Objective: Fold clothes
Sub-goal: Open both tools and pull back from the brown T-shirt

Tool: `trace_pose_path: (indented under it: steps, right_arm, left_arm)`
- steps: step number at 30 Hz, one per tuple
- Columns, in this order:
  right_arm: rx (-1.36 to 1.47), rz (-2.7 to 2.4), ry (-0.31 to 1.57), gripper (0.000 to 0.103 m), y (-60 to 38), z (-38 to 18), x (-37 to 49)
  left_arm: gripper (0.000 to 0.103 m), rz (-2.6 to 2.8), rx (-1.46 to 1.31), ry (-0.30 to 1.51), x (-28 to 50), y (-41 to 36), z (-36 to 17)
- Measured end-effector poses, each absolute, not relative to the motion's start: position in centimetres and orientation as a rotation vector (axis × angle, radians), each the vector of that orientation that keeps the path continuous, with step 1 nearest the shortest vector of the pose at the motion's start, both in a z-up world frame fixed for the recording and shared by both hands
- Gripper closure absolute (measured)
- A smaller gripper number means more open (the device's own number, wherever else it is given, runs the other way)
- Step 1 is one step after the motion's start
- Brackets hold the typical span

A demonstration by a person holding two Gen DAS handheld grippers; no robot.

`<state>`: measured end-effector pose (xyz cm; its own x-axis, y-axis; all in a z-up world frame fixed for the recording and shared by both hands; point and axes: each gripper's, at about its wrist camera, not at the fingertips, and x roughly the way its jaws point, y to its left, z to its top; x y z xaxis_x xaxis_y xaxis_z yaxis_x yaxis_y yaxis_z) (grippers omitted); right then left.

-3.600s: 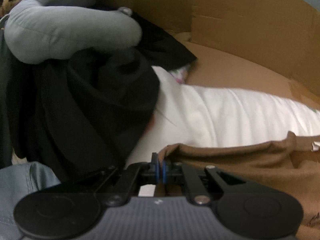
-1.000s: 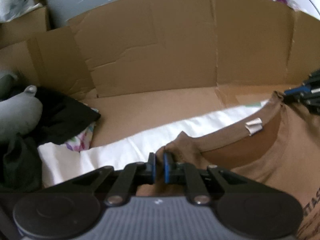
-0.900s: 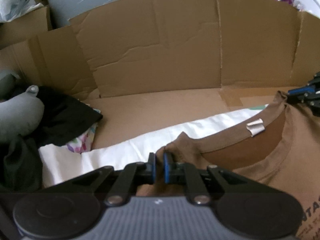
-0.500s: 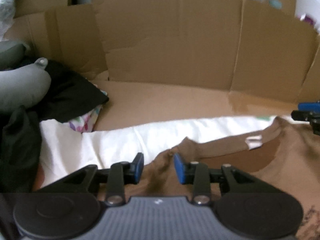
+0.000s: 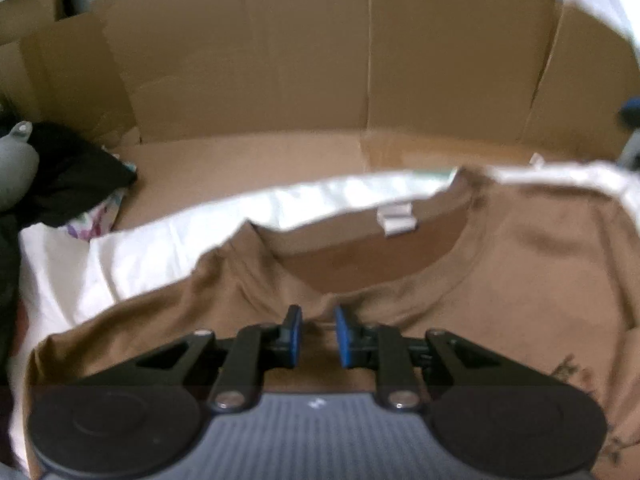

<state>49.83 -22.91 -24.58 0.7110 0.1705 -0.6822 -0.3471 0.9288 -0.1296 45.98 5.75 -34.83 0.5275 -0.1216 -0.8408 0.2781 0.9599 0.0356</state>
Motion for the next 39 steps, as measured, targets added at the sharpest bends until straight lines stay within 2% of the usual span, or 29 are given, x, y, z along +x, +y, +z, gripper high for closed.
trace_pose_path:
  steps: [4, 8, 14, 15, 19, 20, 24, 33, 39]
  right_arm:
    - [-0.25, 0.308, 0.74, 0.069, -25.2, -24.6, 48.0]
    - [-0.234, 0.308, 0.772, 0.069, -27.2, -26.0, 46.6]
    - [-0.204, 0.279, 0.837, 0.069, -29.4, -27.6, 45.3]
    - [-0.199, 0.276, 0.85, 0.069, -29.7, -27.6, 45.1]
    - [-0.19, 0.286, 0.922, 0.069, -30.9, -27.0, 43.9]
    - [-0.189, 0.287, 0.939, 0.069, -31.0, -26.8, 43.5]
    - [-0.181, 0.293, 0.983, 0.069, -31.4, -25.1, 41.4]
    - [-0.158, 0.259, 1.041, 0.068, -33.3, -23.3, 36.3]
    - [-0.105, 0.234, 1.052, 0.068, -35.6, -24.0, 33.7]
  left_arm:
    - [0.095, -0.208, 0.115, 0.972, 46.3, 5.3, -35.6]
    - [0.1, -0.206, 0.177, 0.928, 46.2, 4.2, -35.9]
    - [0.1, -0.191, 0.135, 0.852, 45.7, 4.9, -34.4]
    - [0.095, -0.183, 0.128, 0.851, 45.8, 4.9, -34.1]
    - [0.09, -0.188, 0.102, 0.871, 45.5, 4.9, -32.5]
    - [0.085, -0.19, 0.102, 0.871, 45.2, 4.7, -32.1]
    - [0.075, -0.191, 0.057, 0.896, 43.6, 4.7, -30.5]
    - [0.06, -0.143, 0.032, 0.93, 36.2, 4.3, -26.8]
    - [0.056, -0.158, 0.061, 0.948, 30.2, 3.3, -24.6]
